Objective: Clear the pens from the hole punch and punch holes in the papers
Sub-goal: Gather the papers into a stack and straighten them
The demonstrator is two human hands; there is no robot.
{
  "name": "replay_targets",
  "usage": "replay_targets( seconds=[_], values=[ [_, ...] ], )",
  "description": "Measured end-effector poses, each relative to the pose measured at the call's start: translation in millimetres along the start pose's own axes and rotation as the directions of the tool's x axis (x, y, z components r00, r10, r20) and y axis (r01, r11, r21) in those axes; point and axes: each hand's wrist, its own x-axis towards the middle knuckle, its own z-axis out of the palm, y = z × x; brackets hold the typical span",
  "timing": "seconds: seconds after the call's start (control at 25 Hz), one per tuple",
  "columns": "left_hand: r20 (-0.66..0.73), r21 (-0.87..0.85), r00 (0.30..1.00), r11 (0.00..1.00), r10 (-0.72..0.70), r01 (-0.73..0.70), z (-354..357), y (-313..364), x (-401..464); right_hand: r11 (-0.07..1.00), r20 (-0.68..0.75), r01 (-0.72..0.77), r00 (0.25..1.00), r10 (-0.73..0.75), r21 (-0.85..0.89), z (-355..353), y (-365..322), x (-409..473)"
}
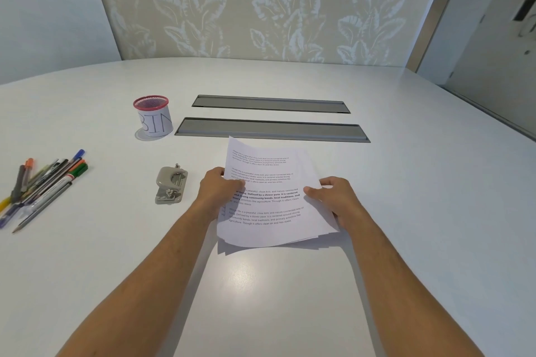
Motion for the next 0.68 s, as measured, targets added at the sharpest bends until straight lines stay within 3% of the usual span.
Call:
replay_targets(
  seconds=[0.16, 0.4, 0.68],
  values=[
    [0.016, 0.005, 0.999, 1.0, 0.03, -0.03, 0.7, 0.0, -1.3, 1.0, 0.084, 0.011, 0.996, -0.012, 0.004, 6.8, -1.7, -5.7],
    [0.062, -0.127, 0.998, 0.992, 0.022, -0.014, -0.7, 2.1, -5.5, 0.998, 0.118, 0.057, 0.992, -0.054, -0.027, 6.8, -0.1, -7.5],
    [0.062, -0.155, 0.994, 0.984, 0.093, -0.082, -4.0, 2.6, -3.9, 0.953, 0.07, 0.295, 0.952, -0.299, 0.066, -5.6, -9.3, -17.0]
  ],
)
